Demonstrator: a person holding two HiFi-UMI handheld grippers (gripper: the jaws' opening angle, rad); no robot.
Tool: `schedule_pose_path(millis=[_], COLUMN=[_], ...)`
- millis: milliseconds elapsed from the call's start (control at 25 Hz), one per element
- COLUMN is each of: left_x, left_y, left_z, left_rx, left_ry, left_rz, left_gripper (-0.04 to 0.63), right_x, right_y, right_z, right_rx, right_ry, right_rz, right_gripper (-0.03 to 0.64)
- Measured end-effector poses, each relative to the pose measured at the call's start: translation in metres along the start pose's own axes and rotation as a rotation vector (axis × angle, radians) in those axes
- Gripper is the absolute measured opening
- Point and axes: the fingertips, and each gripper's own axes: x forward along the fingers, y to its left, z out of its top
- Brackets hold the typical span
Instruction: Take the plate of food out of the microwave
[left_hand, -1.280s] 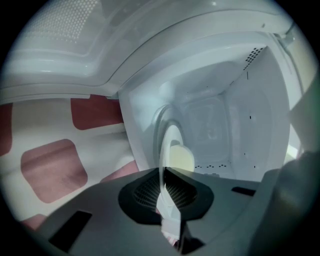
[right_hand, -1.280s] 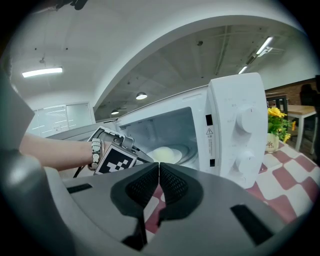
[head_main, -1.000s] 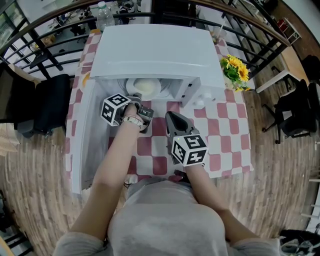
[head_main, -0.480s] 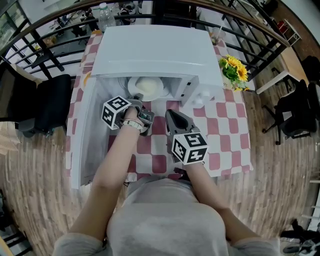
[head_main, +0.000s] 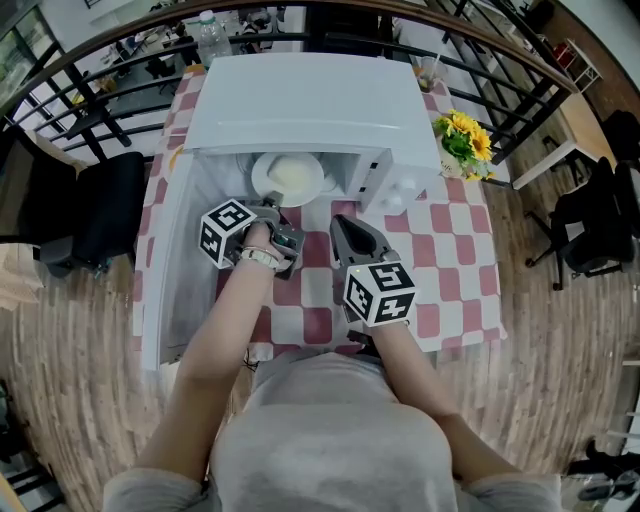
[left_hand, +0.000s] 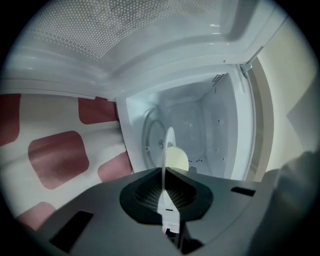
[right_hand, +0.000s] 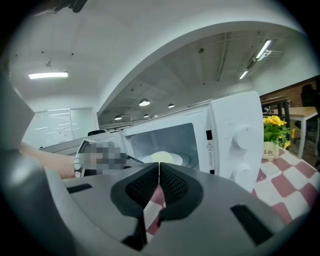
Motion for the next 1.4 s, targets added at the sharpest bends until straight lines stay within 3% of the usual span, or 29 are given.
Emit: schedule_pose_path(millis=[640, 1400], left_x=[-0.044, -0.073], left_y=[-0.030, -0.022], left_z=[-0.022, -0.045], left_rx=[0.049, 0.009], left_ry=[0.031, 0.009], left_rz=[-0.134, -0.155], left_gripper=[0.012, 0.012], right_x=[-0.013, -0.023], right_y=[0.015, 0.028], right_z=[0.015, 0.024], right_rx=[-0.029, -0.094], right_ry=[-0.050, -0.084], right_rz=[0.030, 0.055], right_gripper=[0.026, 0.025])
